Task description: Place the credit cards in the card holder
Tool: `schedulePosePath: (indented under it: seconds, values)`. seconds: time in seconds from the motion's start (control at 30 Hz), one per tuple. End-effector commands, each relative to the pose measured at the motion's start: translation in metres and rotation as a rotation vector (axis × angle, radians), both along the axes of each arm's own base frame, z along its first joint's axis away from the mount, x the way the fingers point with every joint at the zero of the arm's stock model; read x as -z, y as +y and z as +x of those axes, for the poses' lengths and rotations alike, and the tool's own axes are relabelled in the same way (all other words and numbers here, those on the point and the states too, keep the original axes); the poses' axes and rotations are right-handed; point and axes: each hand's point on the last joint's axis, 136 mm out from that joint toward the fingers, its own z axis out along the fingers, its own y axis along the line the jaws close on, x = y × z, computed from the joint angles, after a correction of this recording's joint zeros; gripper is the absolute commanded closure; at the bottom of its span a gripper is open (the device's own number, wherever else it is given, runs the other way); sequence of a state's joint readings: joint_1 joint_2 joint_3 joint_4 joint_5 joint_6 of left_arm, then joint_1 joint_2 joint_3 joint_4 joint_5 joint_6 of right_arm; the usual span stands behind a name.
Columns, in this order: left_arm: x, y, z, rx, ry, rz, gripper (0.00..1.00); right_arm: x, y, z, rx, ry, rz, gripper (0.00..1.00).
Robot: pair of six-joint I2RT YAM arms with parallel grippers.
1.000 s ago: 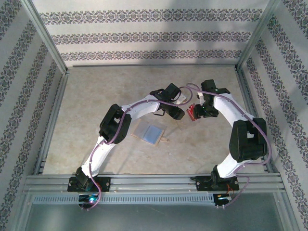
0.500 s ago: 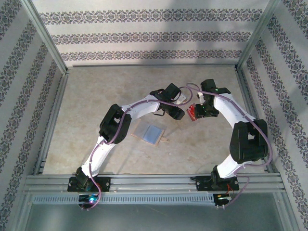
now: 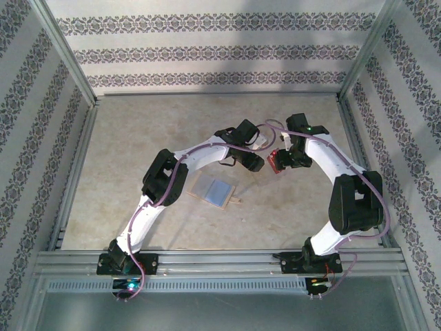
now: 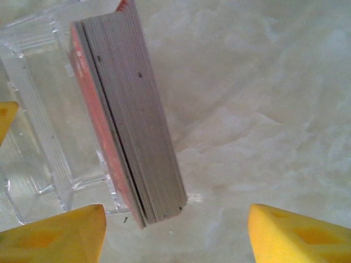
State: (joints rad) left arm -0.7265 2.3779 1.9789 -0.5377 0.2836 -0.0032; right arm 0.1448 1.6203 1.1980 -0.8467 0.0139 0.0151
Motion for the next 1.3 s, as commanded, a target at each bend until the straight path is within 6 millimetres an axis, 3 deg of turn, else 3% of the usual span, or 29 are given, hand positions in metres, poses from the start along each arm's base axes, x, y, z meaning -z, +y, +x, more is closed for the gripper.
schedulePosePath:
  seconds: [0.0,0.37,0.7,1.27]
  values:
    - [0.033,0.021,-0.013,0.004,0.045,0.126,0.35,0.001,0.005,0.007,-0.021,0.009,-0.007,0.29]
    - [0.033,0.020,-0.014,0.004,0.049,0.124,0.34,0.002,-0.006,0.021,0.011,0.029,-0.065,0.33]
    - [0.034,0.021,-0.014,0.005,0.051,0.126,0.34,-0.003,-0.016,0.018,0.048,0.019,-0.052,0.40]
    - [0.036,0.022,-0.015,0.008,0.053,0.130,0.35,-0.010,-0.016,0.015,0.046,0.007,-0.039,0.49]
